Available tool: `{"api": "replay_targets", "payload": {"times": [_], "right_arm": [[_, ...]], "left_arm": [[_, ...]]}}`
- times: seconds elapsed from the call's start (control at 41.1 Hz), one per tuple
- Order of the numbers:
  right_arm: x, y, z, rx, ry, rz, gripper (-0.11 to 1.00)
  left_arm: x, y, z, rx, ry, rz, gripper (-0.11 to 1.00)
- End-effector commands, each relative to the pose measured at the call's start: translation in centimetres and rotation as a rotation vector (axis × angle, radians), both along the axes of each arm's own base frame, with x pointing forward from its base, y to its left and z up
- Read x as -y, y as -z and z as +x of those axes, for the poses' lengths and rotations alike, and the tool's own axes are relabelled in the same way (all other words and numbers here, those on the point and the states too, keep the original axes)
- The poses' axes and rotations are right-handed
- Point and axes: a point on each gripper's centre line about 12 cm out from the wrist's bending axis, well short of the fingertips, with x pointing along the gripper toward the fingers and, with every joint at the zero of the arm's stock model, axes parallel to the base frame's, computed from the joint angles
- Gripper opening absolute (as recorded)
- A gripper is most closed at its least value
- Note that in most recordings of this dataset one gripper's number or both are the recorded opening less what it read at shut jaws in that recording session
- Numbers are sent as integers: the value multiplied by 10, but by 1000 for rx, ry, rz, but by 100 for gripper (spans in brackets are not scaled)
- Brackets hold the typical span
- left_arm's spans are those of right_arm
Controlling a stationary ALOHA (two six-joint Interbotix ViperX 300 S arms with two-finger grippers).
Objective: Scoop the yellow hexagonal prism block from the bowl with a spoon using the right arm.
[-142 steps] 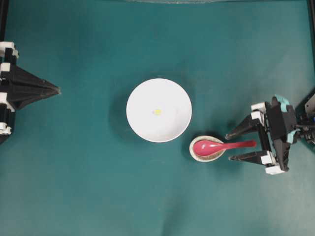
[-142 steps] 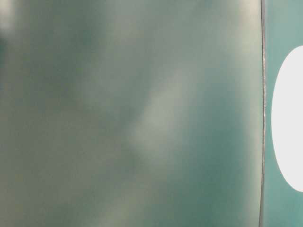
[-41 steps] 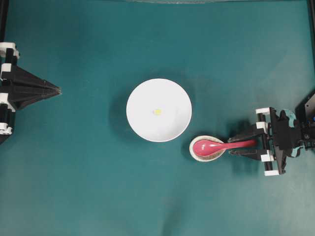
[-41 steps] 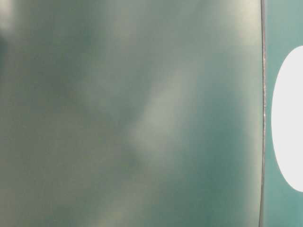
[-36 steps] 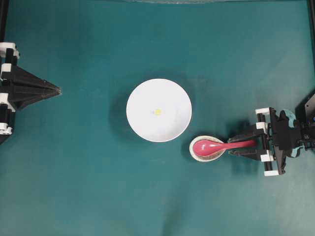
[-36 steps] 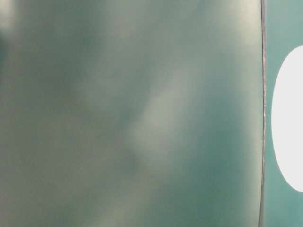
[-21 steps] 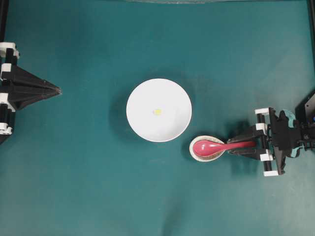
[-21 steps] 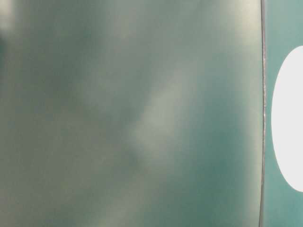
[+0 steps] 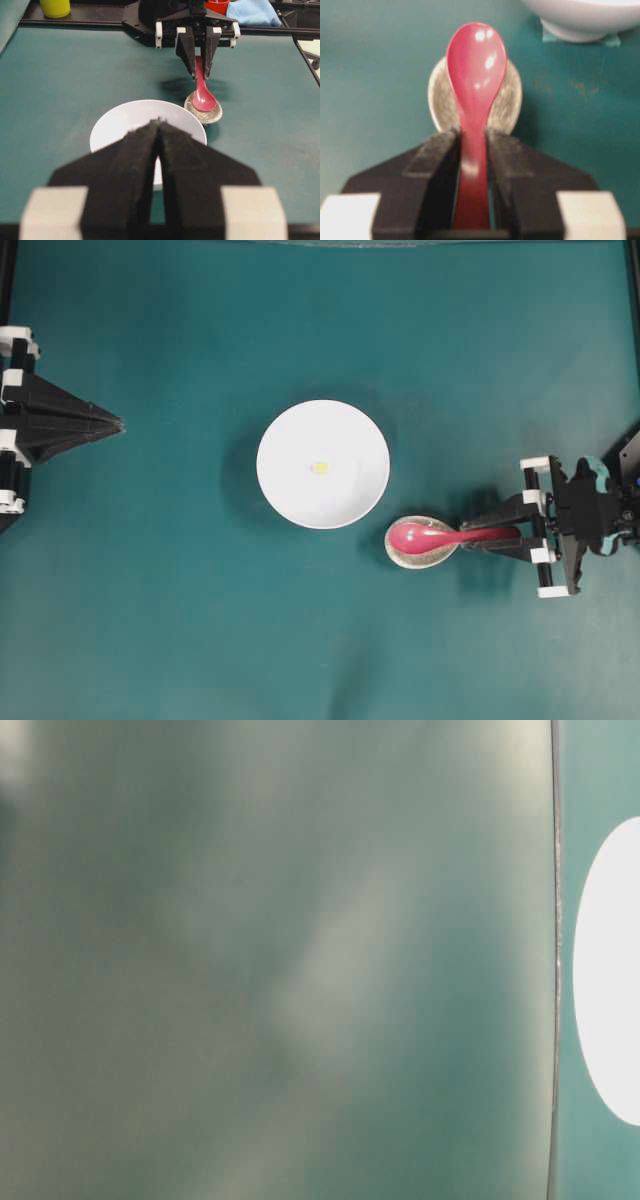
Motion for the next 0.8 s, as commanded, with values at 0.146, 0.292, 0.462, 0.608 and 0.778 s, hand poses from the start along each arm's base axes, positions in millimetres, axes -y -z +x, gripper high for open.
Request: {"api": "replay_targets", "payload": {"times": [0.146,0.292,0.462,0.608,0.778], "right_arm": [[-5,-21,3,25,-15,57,25],[-6,-34,5,18,-21,93,25],[-3,-52,7,11,-24,106,25],[4,-67,10,-17,-29,80,25],[15,-85,13,-34,-20,65,25]], "left_arm": [[0,-8,3,21,2,2,0],[0,-8,3,18,2,2,0],[0,-8,3,21,2,2,0],[0,-8,3,23,2,2,0],[0,-8,3,23,2,2,0]]}}
